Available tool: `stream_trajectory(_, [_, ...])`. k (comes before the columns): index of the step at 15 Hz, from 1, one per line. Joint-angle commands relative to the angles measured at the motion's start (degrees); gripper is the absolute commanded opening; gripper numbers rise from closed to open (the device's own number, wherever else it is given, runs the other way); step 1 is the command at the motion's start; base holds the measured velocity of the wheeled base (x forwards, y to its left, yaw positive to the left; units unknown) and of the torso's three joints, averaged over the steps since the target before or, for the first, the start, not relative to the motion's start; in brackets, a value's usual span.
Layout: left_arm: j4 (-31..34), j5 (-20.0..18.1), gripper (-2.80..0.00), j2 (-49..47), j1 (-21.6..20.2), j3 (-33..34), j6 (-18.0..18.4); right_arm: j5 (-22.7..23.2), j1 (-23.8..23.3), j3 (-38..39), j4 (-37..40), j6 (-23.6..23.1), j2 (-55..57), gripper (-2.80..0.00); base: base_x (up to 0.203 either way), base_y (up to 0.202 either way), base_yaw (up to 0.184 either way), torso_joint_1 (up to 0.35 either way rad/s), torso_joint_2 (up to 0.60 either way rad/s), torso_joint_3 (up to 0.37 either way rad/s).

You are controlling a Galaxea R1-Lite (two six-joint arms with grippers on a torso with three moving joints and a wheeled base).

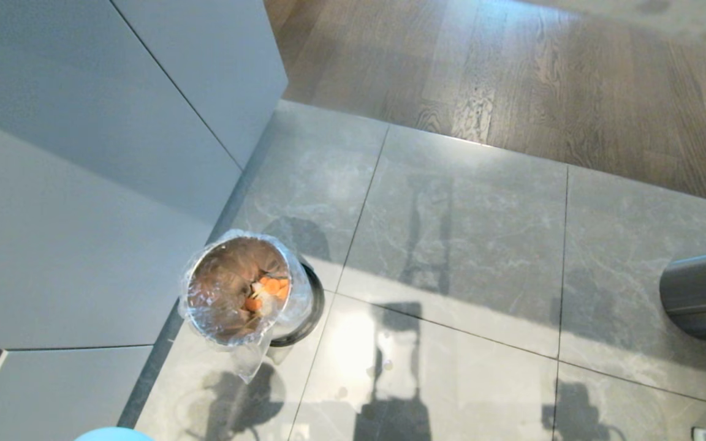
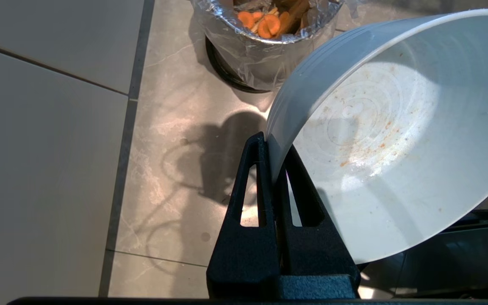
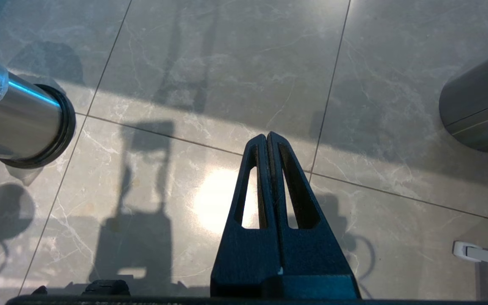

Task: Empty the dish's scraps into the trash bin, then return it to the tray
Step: Put the bowl back to the table

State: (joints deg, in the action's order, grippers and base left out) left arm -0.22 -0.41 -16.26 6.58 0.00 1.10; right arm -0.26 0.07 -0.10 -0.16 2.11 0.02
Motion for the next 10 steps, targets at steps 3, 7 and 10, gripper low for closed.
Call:
stream_trajectory(3, [0.0, 0.1, -2.8, -0.2, 0.0, 0.0, 0.0, 0.0, 0.0, 0.0, 0.0, 0.0, 0.0, -2.8, 0.0, 0.0, 0.0, 0.0, 0.0, 0.0])
stream_trajectory(7, [0.0, 0.1, -2.8, -0.2, 0.0, 0.0, 0.0, 0.1, 0.0, 0.0, 0.0, 0.0, 0.0, -2.8, 0.0, 0.0, 0.0, 0.0, 0.0, 0.0])
stream_trajectory(10, [0.0, 0.1, -2.8, -0.2, 0.0, 0.0, 0.1, 0.0, 0.0, 0.0, 0.0, 0.0, 0.0, -2.8, 0.0, 0.0, 0.0, 0.0, 0.0, 0.0])
